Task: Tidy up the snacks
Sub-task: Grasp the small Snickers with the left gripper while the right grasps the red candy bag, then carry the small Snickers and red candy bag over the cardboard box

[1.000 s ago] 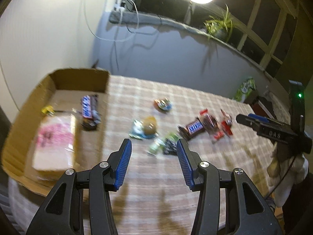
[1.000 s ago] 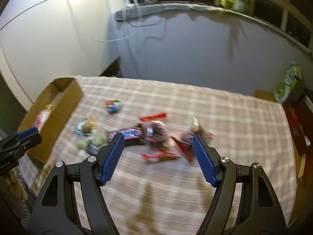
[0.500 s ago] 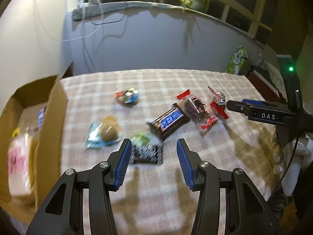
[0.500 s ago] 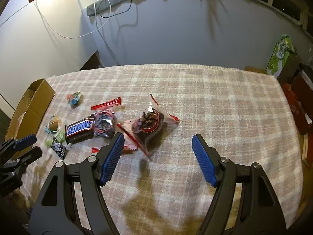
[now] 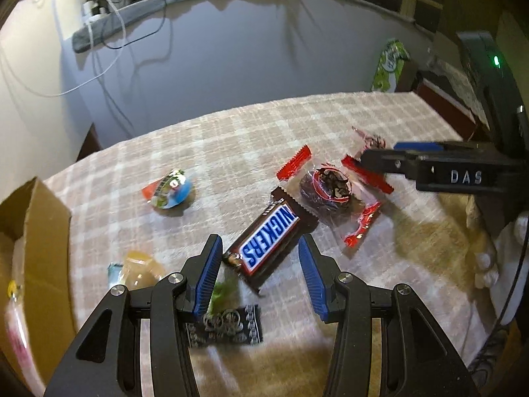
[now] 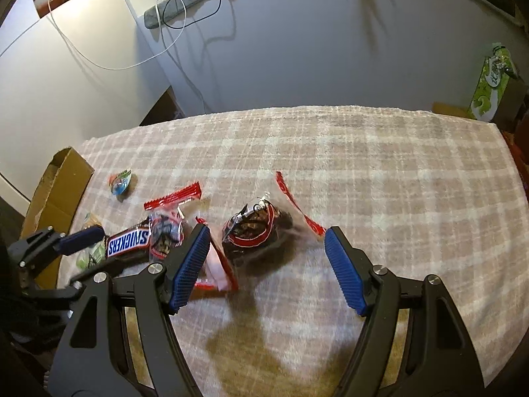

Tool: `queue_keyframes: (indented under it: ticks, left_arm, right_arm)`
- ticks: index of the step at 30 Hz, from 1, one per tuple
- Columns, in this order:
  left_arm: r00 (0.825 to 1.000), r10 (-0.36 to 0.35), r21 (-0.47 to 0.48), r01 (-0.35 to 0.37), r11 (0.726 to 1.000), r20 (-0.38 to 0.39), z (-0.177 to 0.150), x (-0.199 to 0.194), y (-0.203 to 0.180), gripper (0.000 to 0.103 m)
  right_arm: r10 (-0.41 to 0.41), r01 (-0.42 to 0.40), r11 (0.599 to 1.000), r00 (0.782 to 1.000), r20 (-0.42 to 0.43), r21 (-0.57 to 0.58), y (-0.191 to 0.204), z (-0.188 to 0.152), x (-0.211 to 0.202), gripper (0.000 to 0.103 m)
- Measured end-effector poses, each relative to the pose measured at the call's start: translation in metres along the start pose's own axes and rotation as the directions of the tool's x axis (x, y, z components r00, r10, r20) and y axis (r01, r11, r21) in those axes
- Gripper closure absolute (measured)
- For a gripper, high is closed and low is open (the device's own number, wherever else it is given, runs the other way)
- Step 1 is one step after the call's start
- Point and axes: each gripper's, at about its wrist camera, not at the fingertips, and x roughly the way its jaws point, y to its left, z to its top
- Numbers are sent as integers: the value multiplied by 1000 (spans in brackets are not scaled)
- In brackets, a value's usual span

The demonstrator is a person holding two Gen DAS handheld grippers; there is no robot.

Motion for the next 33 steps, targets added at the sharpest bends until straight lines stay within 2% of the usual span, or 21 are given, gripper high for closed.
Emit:
queue_keyframes:
  ticks: [2, 8, 11, 13, 14, 15, 17, 20, 33]
  left_arm:
    - [1000, 12, 18, -12, 1000, -5, 2, 6, -1, 56]
    - [999, -18, -2, 18, 1000, -36, 5, 21, 5, 56]
    - [1000, -13, -1, 13, 1000, -26, 5, 22, 3, 57]
    - [1000, -22, -13, 22, 1000, -22, 5, 21, 3, 67]
    - [1000, -23, -20, 22, 1000, -21, 6, 22, 3, 74]
    - [1000, -23, -30, 23, 999, -19, 6, 22, 3, 76]
    - [999, -31, -41, 30, 999, -18, 6, 22, 4, 76]
    - [1000, -27, -44, 26, 999, -16, 4, 20, 6, 76]
    - [998, -37, -116, 42, 992, 47, -3, -11, 19, 76]
  right_arm:
    - [2, -2, 1000, 1000, -2, -5, 1, 4, 5, 28]
    - [0, -1, 999, 1000, -18, -50, 7, 10, 13, 28]
    - [5, -7, 998, 1000, -29, -57, 8, 11, 18, 28]
    - [20, -22, 998, 999, -44, -53, 10, 13, 24, 28]
    - [19, -20, 998, 999, -33, -54, 10, 14, 26, 30]
    - [21, -23, 998, 999, -32, -52, 9, 15, 26, 33]
    - [56, -57, 997, 998, -35, -42, 8, 17, 28, 54]
    - [71, -72, 997, 997, -31, -36, 9, 20, 30, 60]
    - [66, -65, 997, 997, 38, -43, 10, 6, 8, 65]
